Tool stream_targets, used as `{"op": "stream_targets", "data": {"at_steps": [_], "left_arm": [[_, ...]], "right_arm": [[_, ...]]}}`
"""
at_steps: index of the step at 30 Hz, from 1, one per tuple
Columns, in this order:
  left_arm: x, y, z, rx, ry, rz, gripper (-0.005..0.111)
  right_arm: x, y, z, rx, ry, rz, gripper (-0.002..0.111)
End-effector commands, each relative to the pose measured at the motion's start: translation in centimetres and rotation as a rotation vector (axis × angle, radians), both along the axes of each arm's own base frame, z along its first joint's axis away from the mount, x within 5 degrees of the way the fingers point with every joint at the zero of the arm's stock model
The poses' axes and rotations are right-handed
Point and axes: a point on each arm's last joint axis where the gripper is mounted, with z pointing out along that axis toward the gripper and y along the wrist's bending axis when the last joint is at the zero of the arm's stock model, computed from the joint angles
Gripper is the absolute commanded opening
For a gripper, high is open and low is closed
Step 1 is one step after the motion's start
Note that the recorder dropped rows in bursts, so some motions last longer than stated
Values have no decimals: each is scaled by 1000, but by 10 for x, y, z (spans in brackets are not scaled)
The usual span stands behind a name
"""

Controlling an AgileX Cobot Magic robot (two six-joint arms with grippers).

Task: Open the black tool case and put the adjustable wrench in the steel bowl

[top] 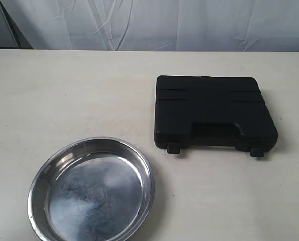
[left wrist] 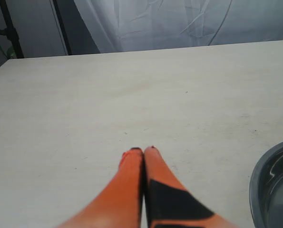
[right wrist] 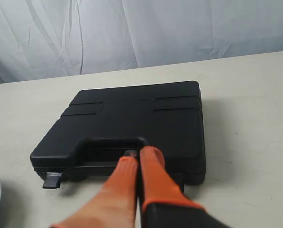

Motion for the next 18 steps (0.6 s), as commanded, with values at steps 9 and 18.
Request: {"op": "stream_targets", "data": {"at_steps": [9, 18], "left_arm": [[1, -1, 3, 2, -14, -8, 0], [1, -1, 3, 2, -14, -8, 0]], "right_arm": [[0, -1, 1, -2, -19, -10, 0], [2, -29, 37, 860, -356, -323, 0]]}}
